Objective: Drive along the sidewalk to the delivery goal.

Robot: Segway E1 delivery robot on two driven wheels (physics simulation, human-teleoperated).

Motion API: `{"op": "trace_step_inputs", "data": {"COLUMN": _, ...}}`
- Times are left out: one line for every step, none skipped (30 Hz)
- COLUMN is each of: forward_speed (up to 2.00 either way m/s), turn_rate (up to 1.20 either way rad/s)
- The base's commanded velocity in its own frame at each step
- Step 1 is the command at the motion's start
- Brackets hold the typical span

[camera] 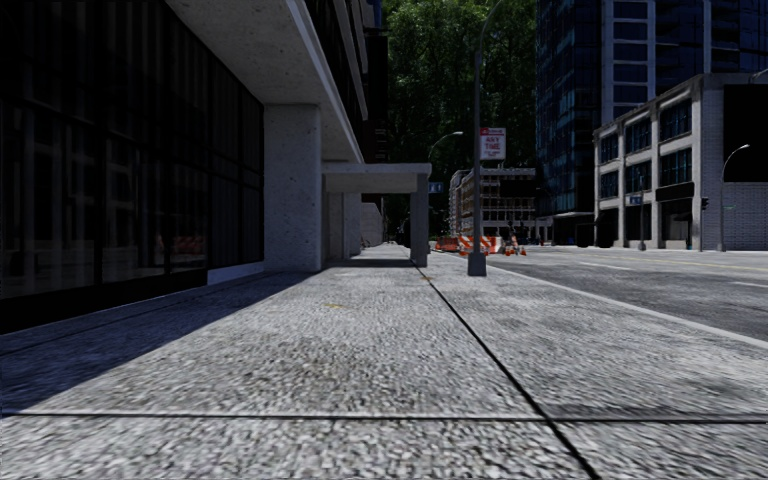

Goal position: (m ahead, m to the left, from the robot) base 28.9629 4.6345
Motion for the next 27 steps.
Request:
{"op": "trace_step_inputs", "data": {"forward_speed": 2.00, "turn_rate": 0.00}}
{"op": "trace_step_inputs", "data": {"forward_speed": 2.00, "turn_rate": 0.00}}
{"op": "trace_step_inputs", "data": {"forward_speed": 2.00, "turn_rate": 0.00}}
{"op": "trace_step_inputs", "data": {"forward_speed": 2.00, "turn_rate": 0.00}}
{"op": "trace_step_inputs", "data": {"forward_speed": 2.00, "turn_rate": 0.00}}
{"op": "trace_step_inputs", "data": {"forward_speed": 2.00, "turn_rate": 0.00}}
{"op": "trace_step_inputs", "data": {"forward_speed": 2.00, "turn_rate": 0.00}}
{"op": "trace_step_inputs", "data": {"forward_speed": 2.00, "turn_rate": 0.00}}
{"op": "trace_step_inputs", "data": {"forward_speed": 2.00, "turn_rate": 0.00}}
{"op": "trace_step_inputs", "data": {"forward_speed": 2.00, "turn_rate": 0.00}}
{"op": "trace_step_inputs", "data": {"forward_speed": 2.00, "turn_rate": 0.00}}
{"op": "trace_step_inputs", "data": {"forward_speed": 2.00, "turn_rate": 0.00}}
{"op": "trace_step_inputs", "data": {"forward_speed": 2.00, "turn_rate": 0.00}}
{"op": "trace_step_inputs", "data": {"forward_speed": 2.00, "turn_rate": 0.00}}
{"op": "trace_step_inputs", "data": {"forward_speed": 2.00, "turn_rate": 0.00}}
{"op": "trace_step_inputs", "data": {"forward_speed": 2.00, "turn_rate": 0.00}}
{"op": "trace_step_inputs", "data": {"forward_speed": 2.00, "turn_rate": 0.00}}
{"op": "trace_step_inputs", "data": {"forward_speed": 2.00, "turn_rate": 0.00}}
{"op": "trace_step_inputs", "data": {"forward_speed": 2.00, "turn_rate": 0.00}}
{"op": "trace_step_inputs", "data": {"forward_speed": 2.00, "turn_rate": 0.00}}
{"op": "trace_step_inputs", "data": {"forward_speed": 2.00, "turn_rate": 0.00}}
{"op": "trace_step_inputs", "data": {"forward_speed": 2.00, "turn_rate": 0.00}}
{"op": "trace_step_inputs", "data": {"forward_speed": 2.00, "turn_rate": 0.00}}
{"op": "trace_step_inputs", "data": {"forward_speed": 2.00, "turn_rate": 0.00}}
{"op": "trace_step_inputs", "data": {"forward_speed": 2.00, "turn_rate": 0.00}}
{"op": "trace_step_inputs", "data": {"forward_speed": 2.00, "turn_rate": 0.00}}
{"op": "trace_step_inputs", "data": {"forward_speed": 2.00, "turn_rate": 0.00}}
